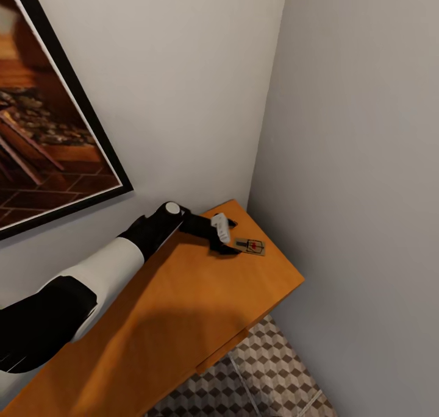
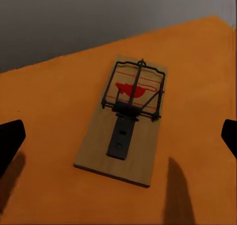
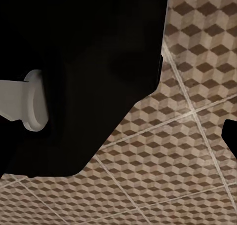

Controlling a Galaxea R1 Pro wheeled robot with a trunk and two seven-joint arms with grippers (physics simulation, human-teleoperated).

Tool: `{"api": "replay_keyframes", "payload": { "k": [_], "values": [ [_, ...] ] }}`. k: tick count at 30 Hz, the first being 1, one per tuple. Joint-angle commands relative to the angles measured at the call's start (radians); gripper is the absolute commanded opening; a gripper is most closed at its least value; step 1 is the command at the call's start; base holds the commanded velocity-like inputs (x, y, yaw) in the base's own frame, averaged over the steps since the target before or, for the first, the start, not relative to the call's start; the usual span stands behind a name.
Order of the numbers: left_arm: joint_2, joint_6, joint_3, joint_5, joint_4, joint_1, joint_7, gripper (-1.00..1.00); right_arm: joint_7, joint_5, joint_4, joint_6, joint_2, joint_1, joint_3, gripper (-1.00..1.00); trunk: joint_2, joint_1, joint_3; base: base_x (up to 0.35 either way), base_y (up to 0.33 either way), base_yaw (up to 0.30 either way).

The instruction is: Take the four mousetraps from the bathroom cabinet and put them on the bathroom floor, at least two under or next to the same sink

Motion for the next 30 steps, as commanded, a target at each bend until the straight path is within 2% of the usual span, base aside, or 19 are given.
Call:
{"api": "replay_keyframes", "payload": {
  "k": [1,10,22,30],
  "values": [
    [-0.002,0.000,0.000,-0.005,-0.013,-0.001,-0.006,1.00,0.004,0.007,0.001,-0.003,0.000,0.000,-0.009,1.00,-0.002,0.001,-0.001,0.000,0.000,0.000],
    [-0.005,0.001,-0.001,-0.023,-0.059,-0.001,-0.043,1.00,0.004,0.007,0.001,-0.003,0.001,0.000,-0.009,1.00,-0.002,0.001,-0.001,0.000,0.000,0.000],
    [-0.004,0.001,-0.003,-0.086,-0.066,-0.001,-0.085,1.00,0.004,0.007,0.001,-0.003,0.001,-0.001,-0.009,1.00,-0.002,0.001,-0.001,0.000,0.000,0.000],
    [-0.005,0.001,-0.001,-0.136,-0.073,-0.001,-0.174,1.00,0.004,0.007,0.000,-0.003,0.001,-0.001,-0.008,1.00,-0.002,0.001,-0.001,0.000,0.000,0.000]
  ]
}}
